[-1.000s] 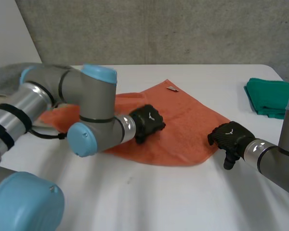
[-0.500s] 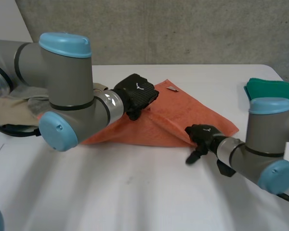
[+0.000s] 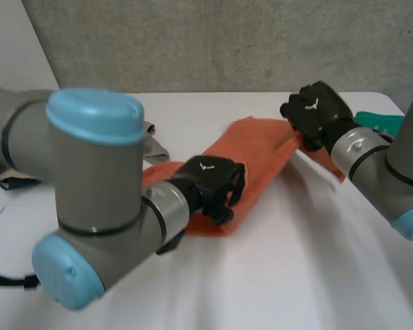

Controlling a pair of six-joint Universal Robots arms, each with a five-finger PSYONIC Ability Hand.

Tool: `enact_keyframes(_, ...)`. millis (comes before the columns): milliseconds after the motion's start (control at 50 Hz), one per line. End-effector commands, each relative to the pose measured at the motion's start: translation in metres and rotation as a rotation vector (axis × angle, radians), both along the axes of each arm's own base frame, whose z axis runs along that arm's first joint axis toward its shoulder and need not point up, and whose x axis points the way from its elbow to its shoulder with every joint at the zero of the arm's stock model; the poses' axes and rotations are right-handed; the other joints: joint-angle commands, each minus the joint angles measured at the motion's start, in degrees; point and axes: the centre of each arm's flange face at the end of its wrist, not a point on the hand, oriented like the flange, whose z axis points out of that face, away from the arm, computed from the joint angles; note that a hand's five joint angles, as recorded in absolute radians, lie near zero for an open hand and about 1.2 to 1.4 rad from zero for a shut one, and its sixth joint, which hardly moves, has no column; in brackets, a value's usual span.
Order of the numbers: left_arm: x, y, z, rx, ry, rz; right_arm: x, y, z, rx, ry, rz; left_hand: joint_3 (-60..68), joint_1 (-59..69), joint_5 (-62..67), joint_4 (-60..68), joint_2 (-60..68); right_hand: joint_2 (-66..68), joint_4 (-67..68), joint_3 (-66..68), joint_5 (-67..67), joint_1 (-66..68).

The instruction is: Fold the laundry.

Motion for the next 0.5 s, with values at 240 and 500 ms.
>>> enact_keyframes(240, 0.008, -0.098, 0.045, -0.4, 0.052, 0.004, 0.0, 0.018, -0.009, 0.05, 0.034, 0.069, -58.0, -55.5, -57.2, -58.4, -58.5, 12.6, 11.6, 12.0, 12.4, 15.4)
enact_keyframes(500, 0.01, -0.125, -0.032, -0.226, -0.276, -0.092, 0.008, 0.056, 0.059, -0.064, -0.078, 0.155, -56.3, -53.8, -55.5, -56.7, -56.7, 12.6, 11.6, 12.0, 12.4, 15.4)
